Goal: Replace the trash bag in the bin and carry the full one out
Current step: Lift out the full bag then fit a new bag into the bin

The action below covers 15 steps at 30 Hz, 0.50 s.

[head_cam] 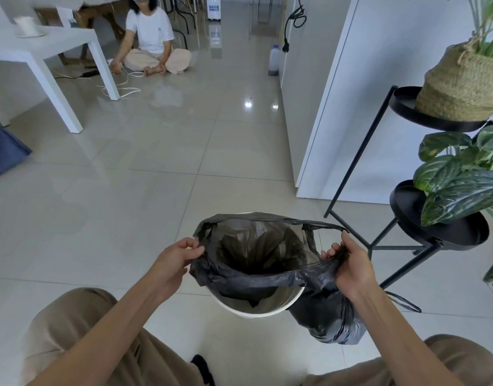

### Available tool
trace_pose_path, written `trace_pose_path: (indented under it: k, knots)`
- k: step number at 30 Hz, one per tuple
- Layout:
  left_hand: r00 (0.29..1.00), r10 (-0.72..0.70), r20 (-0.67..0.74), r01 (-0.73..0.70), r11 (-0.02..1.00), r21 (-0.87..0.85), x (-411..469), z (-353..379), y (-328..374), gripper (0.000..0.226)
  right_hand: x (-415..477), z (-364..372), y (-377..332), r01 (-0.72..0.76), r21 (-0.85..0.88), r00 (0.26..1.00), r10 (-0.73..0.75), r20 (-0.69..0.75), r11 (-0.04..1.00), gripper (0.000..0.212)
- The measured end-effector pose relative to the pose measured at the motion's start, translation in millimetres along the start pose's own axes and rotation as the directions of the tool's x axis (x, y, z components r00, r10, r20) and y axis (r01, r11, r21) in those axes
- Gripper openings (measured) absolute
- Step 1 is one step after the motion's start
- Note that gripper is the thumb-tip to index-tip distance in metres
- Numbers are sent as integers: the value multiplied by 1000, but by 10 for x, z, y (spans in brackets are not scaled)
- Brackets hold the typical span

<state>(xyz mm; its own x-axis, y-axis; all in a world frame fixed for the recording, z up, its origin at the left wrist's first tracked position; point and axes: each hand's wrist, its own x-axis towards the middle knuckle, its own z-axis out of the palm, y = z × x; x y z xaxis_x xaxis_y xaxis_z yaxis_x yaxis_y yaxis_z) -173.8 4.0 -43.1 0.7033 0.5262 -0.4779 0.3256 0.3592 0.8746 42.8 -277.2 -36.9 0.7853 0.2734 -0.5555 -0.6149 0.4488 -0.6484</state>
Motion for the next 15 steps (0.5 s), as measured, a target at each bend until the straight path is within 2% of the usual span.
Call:
trace_pose_path:
  k: [2, 3, 7, 9, 10, 12, 13, 14, 15]
  knots:
    - [999, -35, 27, 40, 972, -231, 3, -57, -2, 15, -12, 37, -14, 8, -18, 1000, -9, -12, 1000, 16]
    - [999, -38, 1, 37, 957, -289, -11, -70, 5, 13, -15, 50, -23, 17, -30, 1000, -17, -18, 999, 14]
    - [990, -47, -130, 3, 946, -325, -70, -21, 47, 26, -65, 83, -45, 72, -95, 997, -72, -2, 993, 8]
    - [986, -67, -153, 13, 944, -330, -100, 64, 74, 6, -91, 98, -36, 99, -129, 995, -97, 27, 987, 7]
    - [981, -65, -180, 16, 964, -265, -120, 108, 108, 16, -104, 104, -31, 116, -141, 993, -111, 43, 983, 7]
    - [976, 54, -211, -41, 997, 66, -108, 143, 155, 41, -120, 119, -20, 155, -174, 987, -145, 66, 973, 8]
    - [966, 151, -208, -83, 949, 305, -97, 151, 158, 48, -132, 126, -22, 179, -187, 983, -169, 69, 966, 10]
    - [951, 241, -196, -110, 851, 513, -82, 159, 150, 49, -140, 128, -30, 202, -197, 979, -193, 66, 959, 16]
    - [932, 301, -204, -118, 781, 613, -50, 154, 124, 43, -142, 120, -41, 217, -211, 976, -210, 56, 953, 23]
